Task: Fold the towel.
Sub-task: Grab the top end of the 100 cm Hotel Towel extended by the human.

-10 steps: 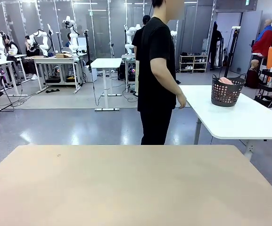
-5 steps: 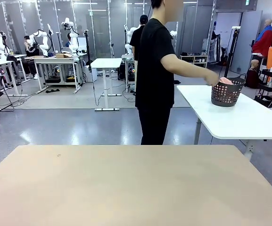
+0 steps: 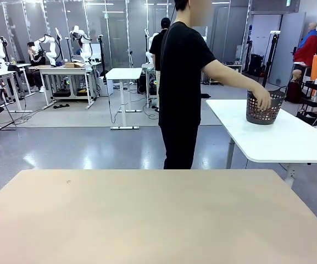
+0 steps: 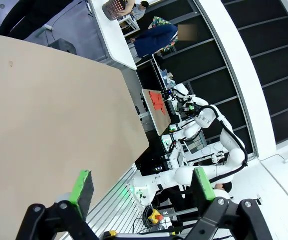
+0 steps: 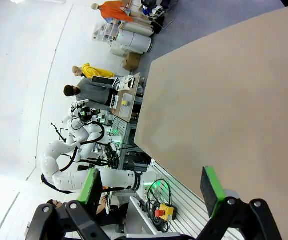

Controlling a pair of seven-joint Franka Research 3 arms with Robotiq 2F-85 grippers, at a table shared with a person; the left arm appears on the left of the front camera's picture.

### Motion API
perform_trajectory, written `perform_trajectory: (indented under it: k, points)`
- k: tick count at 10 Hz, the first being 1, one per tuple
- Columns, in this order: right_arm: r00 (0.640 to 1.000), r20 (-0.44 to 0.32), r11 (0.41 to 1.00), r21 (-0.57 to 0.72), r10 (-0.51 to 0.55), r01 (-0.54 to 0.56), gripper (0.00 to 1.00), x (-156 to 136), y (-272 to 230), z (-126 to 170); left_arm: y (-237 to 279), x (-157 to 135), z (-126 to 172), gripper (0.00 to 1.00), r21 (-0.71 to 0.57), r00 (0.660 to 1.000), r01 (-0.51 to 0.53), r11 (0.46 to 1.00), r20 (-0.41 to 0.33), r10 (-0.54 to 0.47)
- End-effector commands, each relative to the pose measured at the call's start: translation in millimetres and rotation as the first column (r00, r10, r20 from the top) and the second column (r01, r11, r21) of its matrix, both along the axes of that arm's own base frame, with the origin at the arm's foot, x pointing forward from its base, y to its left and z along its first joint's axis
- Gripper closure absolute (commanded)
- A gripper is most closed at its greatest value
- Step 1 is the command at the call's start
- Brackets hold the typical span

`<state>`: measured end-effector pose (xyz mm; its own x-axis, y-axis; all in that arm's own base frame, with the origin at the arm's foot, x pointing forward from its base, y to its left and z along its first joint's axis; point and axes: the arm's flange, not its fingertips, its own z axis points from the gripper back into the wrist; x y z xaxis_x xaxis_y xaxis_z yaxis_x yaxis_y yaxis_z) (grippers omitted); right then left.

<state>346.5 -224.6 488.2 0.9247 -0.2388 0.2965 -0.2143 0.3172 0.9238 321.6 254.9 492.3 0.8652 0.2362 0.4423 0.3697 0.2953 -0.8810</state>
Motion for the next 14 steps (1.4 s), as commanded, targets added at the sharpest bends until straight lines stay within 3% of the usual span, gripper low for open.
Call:
perform_trajectory:
  k: [1, 14]
  points:
    - [1.0, 0.009, 1.0, 0.011, 0.004, -0.004, 0.0, 0.2, -1.1, 0.4, 0.9, -1.3, -0.4, 0.0, -0.006, 1.0, 0.009, 1.0, 0.007, -0.009]
    - [1.0, 0.009, 1.0, 0.011, 0.004, -0.004, 0.0, 0.2, -1.1, 0.4, 0.9, -1.3, -0.4, 0.0, -0.006, 1.0, 0.009, 1.0, 0.007, -0.009]
